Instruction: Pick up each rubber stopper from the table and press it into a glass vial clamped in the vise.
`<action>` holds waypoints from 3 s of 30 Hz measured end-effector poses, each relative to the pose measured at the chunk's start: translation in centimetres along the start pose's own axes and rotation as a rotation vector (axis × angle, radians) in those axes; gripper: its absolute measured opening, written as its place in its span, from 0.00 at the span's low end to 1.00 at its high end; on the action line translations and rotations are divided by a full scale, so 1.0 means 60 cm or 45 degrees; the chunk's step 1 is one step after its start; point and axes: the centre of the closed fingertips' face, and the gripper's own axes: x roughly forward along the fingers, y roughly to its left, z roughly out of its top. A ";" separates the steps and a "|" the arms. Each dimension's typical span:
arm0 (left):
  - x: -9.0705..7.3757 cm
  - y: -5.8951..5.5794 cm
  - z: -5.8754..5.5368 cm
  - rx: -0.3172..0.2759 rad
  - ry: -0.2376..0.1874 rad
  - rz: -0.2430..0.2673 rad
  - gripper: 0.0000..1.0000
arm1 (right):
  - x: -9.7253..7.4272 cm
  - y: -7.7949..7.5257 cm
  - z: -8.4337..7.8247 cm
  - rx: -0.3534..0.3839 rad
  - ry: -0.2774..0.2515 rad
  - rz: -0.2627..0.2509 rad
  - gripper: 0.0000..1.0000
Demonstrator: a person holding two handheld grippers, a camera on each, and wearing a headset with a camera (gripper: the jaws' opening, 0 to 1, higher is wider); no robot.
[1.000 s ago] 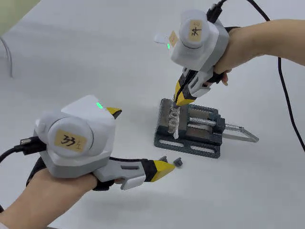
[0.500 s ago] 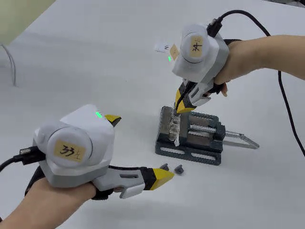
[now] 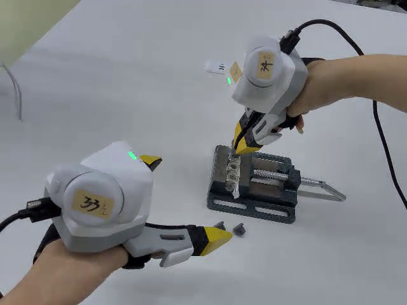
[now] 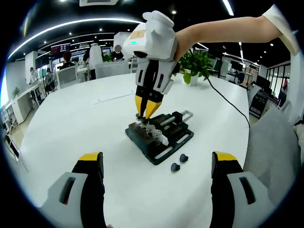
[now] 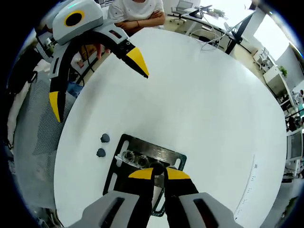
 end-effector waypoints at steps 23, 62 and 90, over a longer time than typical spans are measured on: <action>-0.003 -0.003 0.005 0.011 -0.009 0.005 0.94 | -0.021 0.065 -0.006 0.068 -0.187 -0.059 0.47; -0.050 0.008 -0.029 0.002 0.023 0.056 0.93 | 0.068 0.214 -0.022 -0.261 -0.118 0.032 0.33; -0.052 0.008 -0.040 -0.024 0.036 0.059 0.93 | 0.094 0.205 -0.009 -0.370 -0.105 0.000 0.05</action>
